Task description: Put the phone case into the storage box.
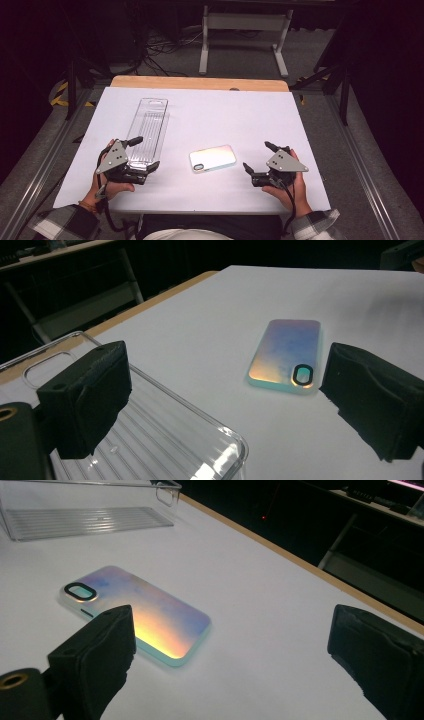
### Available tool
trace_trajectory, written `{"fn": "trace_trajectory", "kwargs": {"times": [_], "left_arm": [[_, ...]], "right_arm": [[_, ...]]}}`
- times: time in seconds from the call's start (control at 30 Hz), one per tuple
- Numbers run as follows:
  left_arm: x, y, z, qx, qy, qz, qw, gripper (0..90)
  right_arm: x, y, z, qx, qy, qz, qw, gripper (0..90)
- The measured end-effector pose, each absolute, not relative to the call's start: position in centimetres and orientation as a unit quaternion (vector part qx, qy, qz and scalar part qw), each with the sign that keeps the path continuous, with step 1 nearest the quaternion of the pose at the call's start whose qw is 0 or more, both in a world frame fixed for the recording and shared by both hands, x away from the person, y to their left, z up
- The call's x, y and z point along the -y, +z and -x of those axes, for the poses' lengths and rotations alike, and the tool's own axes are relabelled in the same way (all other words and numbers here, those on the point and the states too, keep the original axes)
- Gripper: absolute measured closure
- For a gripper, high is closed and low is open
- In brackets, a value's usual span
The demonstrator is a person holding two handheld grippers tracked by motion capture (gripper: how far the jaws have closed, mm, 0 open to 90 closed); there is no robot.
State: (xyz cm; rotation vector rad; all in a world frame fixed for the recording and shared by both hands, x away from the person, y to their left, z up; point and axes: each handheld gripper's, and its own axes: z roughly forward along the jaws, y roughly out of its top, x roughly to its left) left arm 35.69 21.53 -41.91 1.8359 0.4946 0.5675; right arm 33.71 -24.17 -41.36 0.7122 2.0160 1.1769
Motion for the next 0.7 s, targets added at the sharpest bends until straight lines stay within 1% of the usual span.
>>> {"fn": "trace_trajectory", "kwargs": {"times": [0.1, 0.17, 0.4, 0.43, 0.5, 0.63, 0.7], "left_arm": [[-21.8, -41.8, -35.7, -0.211, 0.245, -0.772, 0.548, 6.2], [-22.1, -42.0, -35.7, -0.221, 0.237, -0.772, 0.547, 6.1], [-22.7, -42.4, -35.0, -0.222, 0.246, -0.774, 0.539, 5.2], [-22.8, -42.4, -35.1, -0.225, 0.247, -0.774, 0.538, 5.2], [-22.9, -42.5, -35.1, -0.226, 0.246, -0.773, 0.539, 5.1], [-23.0, -42.8, -35.1, -0.235, 0.24, -0.775, 0.535, 4.7], [-22.9, -42.8, -35.0, -0.234, 0.246, -0.778, 0.529, 4.7]], "right_arm": [[24.0, -41.8, -33.9, -0.784, 0.445, -0.272, 0.334, 5.6], [23.6, -42.0, -33.9, -0.788, 0.446, -0.273, 0.324, 5.5], [22.4, -41.9, -34.7, -0.802, 0.438, -0.259, 0.312, 5.5], [22.3, -42.0, -35.1, -0.805, 0.445, -0.257, 0.296, 5.2], [22.2, -42.0, -35.2, -0.809, 0.445, -0.253, 0.289, 4.6], [21.8, -41.6, -35.7, -0.819, 0.432, -0.241, 0.29, 5.1], [21.7, -41.2, -35.8, -0.823, 0.434, -0.23, 0.286, 5.1]]}}
